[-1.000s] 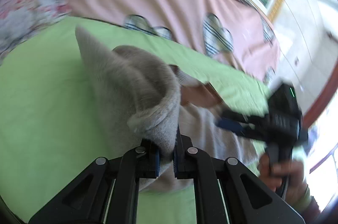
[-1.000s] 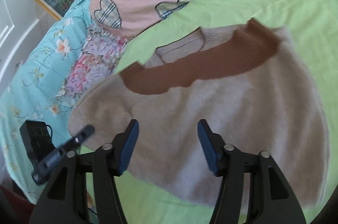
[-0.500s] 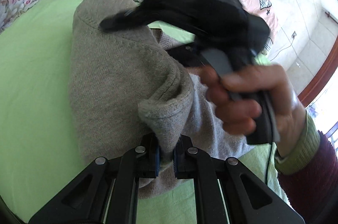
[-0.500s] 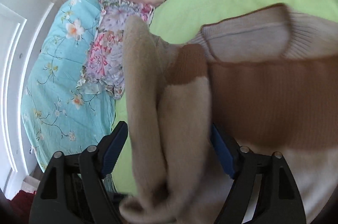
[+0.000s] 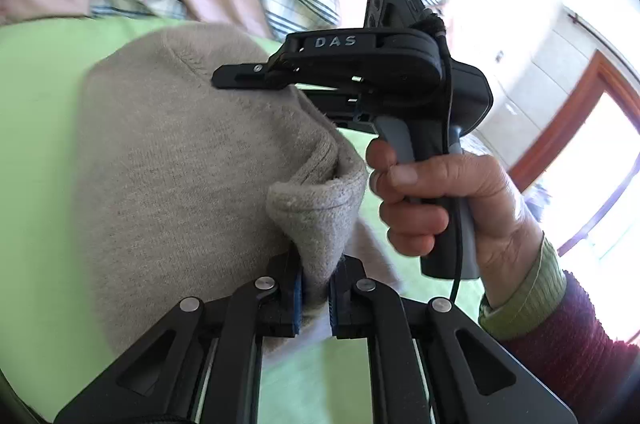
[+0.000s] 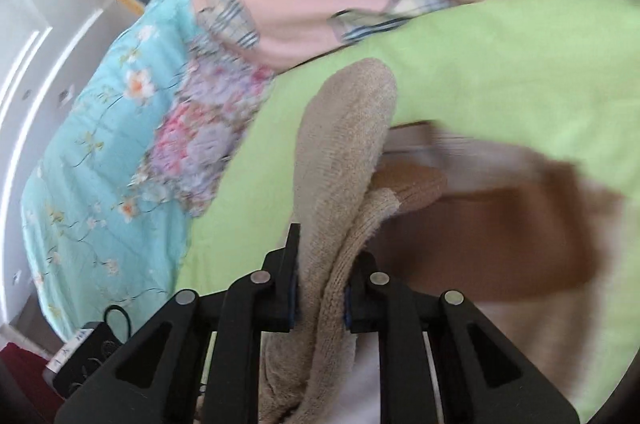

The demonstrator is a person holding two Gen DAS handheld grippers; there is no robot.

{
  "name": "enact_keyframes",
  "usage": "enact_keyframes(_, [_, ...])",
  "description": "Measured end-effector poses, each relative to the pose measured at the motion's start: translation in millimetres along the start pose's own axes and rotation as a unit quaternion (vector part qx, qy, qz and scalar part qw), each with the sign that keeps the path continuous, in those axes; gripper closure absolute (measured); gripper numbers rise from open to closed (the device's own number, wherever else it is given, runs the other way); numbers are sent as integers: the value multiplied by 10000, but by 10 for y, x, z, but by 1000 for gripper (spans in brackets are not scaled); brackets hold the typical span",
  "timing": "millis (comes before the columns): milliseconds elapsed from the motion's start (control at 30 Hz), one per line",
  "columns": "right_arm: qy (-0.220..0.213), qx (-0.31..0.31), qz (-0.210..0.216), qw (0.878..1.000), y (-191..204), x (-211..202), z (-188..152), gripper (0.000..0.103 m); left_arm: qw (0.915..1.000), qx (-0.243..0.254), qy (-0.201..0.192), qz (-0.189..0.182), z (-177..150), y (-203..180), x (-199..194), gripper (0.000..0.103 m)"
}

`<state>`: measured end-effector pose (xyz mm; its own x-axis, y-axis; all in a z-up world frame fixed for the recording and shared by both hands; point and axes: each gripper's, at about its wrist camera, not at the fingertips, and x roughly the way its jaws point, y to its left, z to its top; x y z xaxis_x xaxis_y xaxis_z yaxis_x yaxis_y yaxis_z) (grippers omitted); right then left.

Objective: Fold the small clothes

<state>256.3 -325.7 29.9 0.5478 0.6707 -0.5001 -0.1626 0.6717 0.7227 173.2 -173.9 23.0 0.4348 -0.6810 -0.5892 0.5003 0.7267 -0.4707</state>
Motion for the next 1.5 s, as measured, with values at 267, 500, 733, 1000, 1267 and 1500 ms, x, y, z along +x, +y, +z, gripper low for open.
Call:
enact_keyframes(267, [-26, 388, -618, 9973, -657, -259, -233, 86, 9981, -119, 585, -119, -58, -154, 666, 95])
enact_keyframes(500, [-257, 18, -961, 9950, -665, -374, -232, 86, 9976, 90, 667, -178, -93, -220, 806, 93])
enact_keyframes(733, [-254, 294, -1130, 9928, -906, -339, -398, 84, 9964, 220, 813, -63, -187, -147, 930, 88])
enact_keyframes(1000, [-483, 217, -1618, 9854, -758, -540, -575, 69, 9949, 125, 958, -273, -358, 32, 494, 71])
enact_keyframes(1267, [-604, 242, -1680, 9836, -676, -687, -791, 30, 9973, 126, 707, -131, -387, 268, -209, 42])
enact_keyframes(1500, [-493, 815, -1134, 9890, -890, -614, -907, 27, 9951, -589, 580, 543, -42, 900, -346, 30])
